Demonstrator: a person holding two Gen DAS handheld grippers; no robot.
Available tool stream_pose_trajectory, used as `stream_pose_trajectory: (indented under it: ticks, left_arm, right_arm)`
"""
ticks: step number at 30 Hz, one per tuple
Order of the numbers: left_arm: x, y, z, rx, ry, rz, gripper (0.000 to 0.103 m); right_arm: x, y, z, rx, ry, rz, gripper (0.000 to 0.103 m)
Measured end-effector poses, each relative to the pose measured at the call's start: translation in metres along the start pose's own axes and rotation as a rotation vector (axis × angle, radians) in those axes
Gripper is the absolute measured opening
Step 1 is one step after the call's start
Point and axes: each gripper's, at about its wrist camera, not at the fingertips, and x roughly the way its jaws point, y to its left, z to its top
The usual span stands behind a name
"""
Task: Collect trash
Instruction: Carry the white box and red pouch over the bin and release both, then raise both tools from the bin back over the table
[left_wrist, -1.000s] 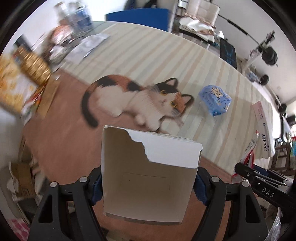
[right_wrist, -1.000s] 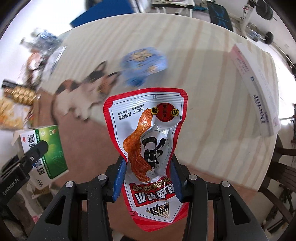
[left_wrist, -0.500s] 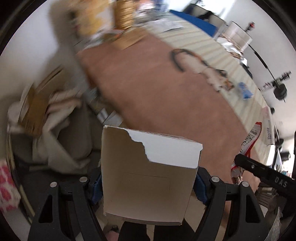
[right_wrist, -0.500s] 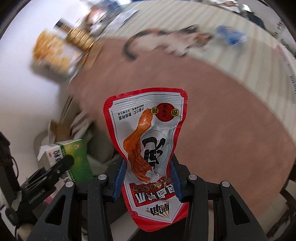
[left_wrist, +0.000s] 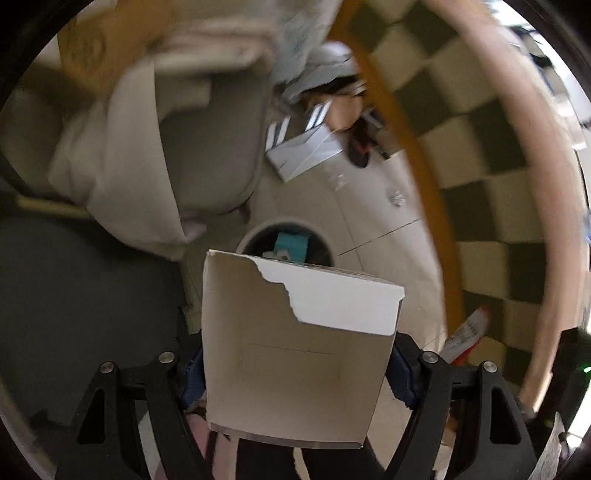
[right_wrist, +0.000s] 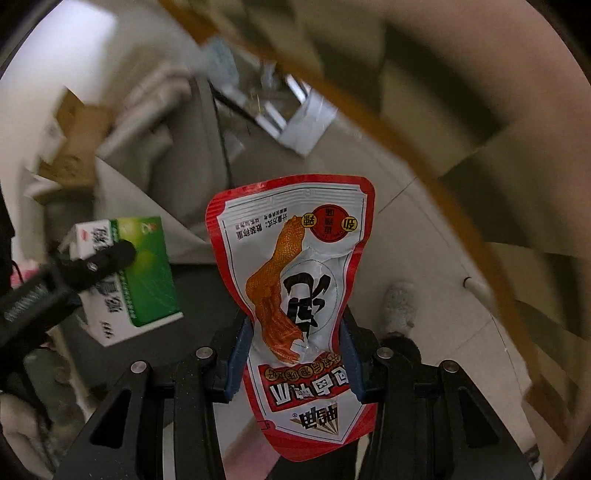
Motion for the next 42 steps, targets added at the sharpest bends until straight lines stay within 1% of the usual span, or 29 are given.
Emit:
stream_pose_trajectory:
  ticks: [2,3,5,6,9,13,18,21,23,24,25,27,30,31,34,38,42]
  left_arm:
    - [0.037,0.017,0.004,-0.03,0.019,0.0,0.075]
    - [0.052,0.023,0.006,-0.038,0.027,-0.003,0.075]
    - [0.092,0.036,0.01,-0.054,0.045,-0.009,0.075]
    - [0.106,0.041,0.012,-0.059,0.055,-0.012,0.075]
    - [0.153,0.056,0.018,-0.088,0.085,-0.037,0.075]
    - [0.194,0.067,0.023,-0.106,0.119,-0.053,0.075]
    - [0.213,0.067,0.027,-0.095,0.169,-0.083,0.076]
    - [0.212,0.073,0.026,-0.11,0.178,-0.105,0.081]
    - [0.21,0.077,0.025,-0.121,0.178,-0.108,0.092]
    - [0.209,0.079,0.024,-0.128,0.175,-0.108,0.101]
    - [0.206,0.082,0.023,-0.133,0.169,-0.103,0.101]
    - [0.199,0.085,0.022,-0.137,0.156,-0.089,0.101]
    - [0.183,0.088,0.015,-0.141,0.129,-0.053,0.101]
    - [0.18,0.088,0.013,-0.141,0.118,-0.038,0.101]
    - [0.158,0.088,0.002,-0.122,0.069,0.045,0.101]
    - [0.135,0.086,-0.014,-0.095,0.027,0.144,0.101]
    - [0.114,0.087,-0.029,-0.08,0.013,0.181,0.101]
  right_arm:
    - [0.047,-0.001,0.008,-0.018,0.018,-0.021,0.046]
    - [0.066,-0.002,0.012,-0.025,0.024,-0.028,0.046]
    - [0.105,-0.007,0.023,-0.041,0.033,-0.04,0.046]
    - [0.128,-0.01,0.028,-0.05,0.039,-0.056,0.046]
    - [0.173,-0.018,0.04,-0.062,0.059,-0.076,0.046]
    - [0.212,-0.023,0.055,-0.087,0.082,-0.096,0.046]
    - [0.236,-0.024,0.062,-0.109,0.09,-0.102,0.048]
    - [0.239,-0.024,0.066,-0.098,0.095,-0.08,0.053]
    - [0.238,-0.026,0.064,-0.099,0.102,-0.062,0.061]
    - [0.237,-0.027,0.063,-0.094,0.103,-0.052,0.074]
    - [0.237,-0.028,0.063,-0.094,0.104,-0.051,0.087]
    - [0.231,-0.026,0.061,-0.103,0.096,-0.048,0.096]
    - [0.222,-0.022,0.058,-0.119,0.086,-0.078,0.097]
    - [0.22,-0.02,0.057,-0.124,0.082,-0.089,0.1]
    - [0.21,-0.015,0.052,-0.14,0.061,-0.132,0.101]
    - [0.191,-0.008,0.045,-0.152,0.041,-0.177,0.101]
    - [0.166,-0.002,0.035,-0.159,0.019,-0.198,0.101]
